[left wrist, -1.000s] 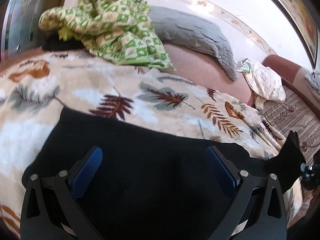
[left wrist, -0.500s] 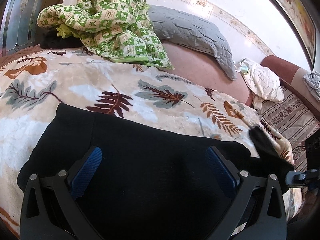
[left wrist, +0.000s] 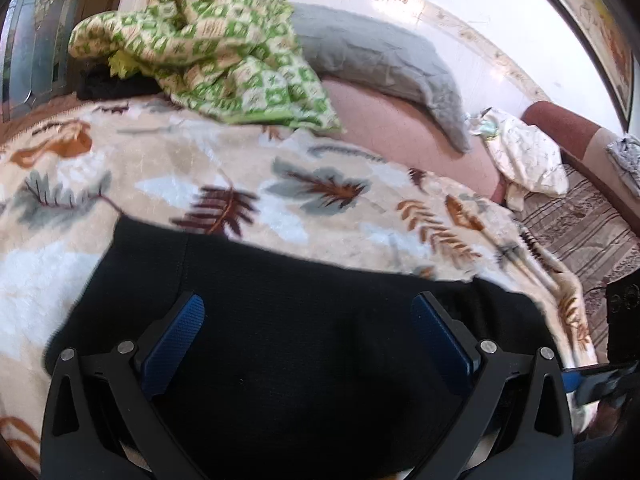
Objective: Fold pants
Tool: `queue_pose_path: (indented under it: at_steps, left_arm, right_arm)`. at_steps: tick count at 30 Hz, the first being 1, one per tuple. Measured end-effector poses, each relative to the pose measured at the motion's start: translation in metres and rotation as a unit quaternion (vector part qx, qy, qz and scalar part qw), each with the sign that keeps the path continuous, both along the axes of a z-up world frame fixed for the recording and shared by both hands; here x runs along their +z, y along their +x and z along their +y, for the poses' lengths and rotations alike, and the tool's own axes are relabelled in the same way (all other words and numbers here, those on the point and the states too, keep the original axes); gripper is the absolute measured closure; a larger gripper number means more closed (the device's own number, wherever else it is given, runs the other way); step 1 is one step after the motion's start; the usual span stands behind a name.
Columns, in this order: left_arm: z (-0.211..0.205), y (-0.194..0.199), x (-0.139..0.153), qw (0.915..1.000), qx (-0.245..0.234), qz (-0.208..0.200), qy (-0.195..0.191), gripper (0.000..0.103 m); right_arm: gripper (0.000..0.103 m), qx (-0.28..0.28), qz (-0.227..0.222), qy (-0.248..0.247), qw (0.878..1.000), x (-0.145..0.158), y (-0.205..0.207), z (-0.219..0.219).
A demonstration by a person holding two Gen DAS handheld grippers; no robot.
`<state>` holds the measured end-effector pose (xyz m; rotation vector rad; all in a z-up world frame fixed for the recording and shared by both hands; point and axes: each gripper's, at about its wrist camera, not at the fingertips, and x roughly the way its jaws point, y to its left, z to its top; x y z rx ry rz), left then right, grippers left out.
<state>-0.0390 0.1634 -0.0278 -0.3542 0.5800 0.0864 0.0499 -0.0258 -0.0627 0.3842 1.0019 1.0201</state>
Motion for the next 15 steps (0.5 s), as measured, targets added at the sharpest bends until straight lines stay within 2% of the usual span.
queue_pose_path:
  at_steps: [1, 2, 3, 5, 6, 7, 8, 9, 10, 12, 14, 15]
  left_arm:
    - [-0.004, -0.005, 0.009, 0.9999, -0.005, -0.013, -0.002, 0.0]
    - [-0.01, -0.009, 0.02, 0.9993, -0.021, -0.03, -0.008, 0.0]
    - [-0.02, -0.01, 0.031, 0.9973, -0.055, -0.046, -0.012, 0.0]
    - [-0.043, -0.006, 0.047, 0.99, -0.128, -0.059, 0.0, 0.0]
    - [-0.061, -0.001, 0.053, 0.9809, -0.183, -0.064, 0.006, 0.0]
    - [-0.077, 0.004, 0.057, 0.9698, -0.235, -0.066, 0.01, 0.0]
    - [-0.094, 0.01, 0.058, 0.9573, -0.282, -0.065, 0.013, 0.0]
    - [-0.107, 0.016, 0.058, 0.9471, -0.315, -0.061, 0.015, 0.0]
    - [-0.12, 0.023, 0.054, 0.937, -0.344, -0.054, 0.023, 0.002]
    - [-0.135, 0.042, 0.041, 0.9335, -0.355, -0.026, 0.045, 0.023]
    - [-0.141, 0.064, 0.022, 0.9325, -0.357, 0.027, 0.051, 0.077]
    - [-0.143, 0.072, 0.011, 0.9332, -0.351, 0.05, 0.061, 0.085]
  right_arm:
    - [0.057, -0.008, -0.024, 0.001, 1.0, 0.011, -0.007, -0.012]
    - [0.053, -0.025, -0.054, -0.007, 0.998, 0.022, -0.016, -0.025]
    - [0.047, -0.059, -0.095, -0.04, 0.993, 0.032, -0.025, -0.04]
    - [0.045, -0.119, -0.171, -0.122, 0.97, 0.041, -0.039, -0.06]
    - [0.046, -0.144, -0.197, -0.174, 0.954, 0.041, -0.043, -0.067]
    - [0.048, -0.16, -0.206, -0.206, 0.943, 0.038, -0.043, -0.071]
    - [0.055, -0.17, -0.202, -0.225, 0.938, 0.034, -0.041, -0.076]
    - [0.065, -0.173, -0.19, -0.231, 0.938, 0.029, -0.038, -0.079]
    - [0.07, -0.174, -0.181, -0.232, 0.94, 0.026, -0.035, -0.08]
    - [0.079, -0.175, -0.182, -0.23, 0.94, 0.025, -0.031, -0.077]
    - [0.083, -0.18, -0.186, -0.227, 0.939, 0.026, -0.026, -0.076]
    - [0.086, -0.184, -0.188, -0.226, 0.938, 0.026, -0.021, -0.074]
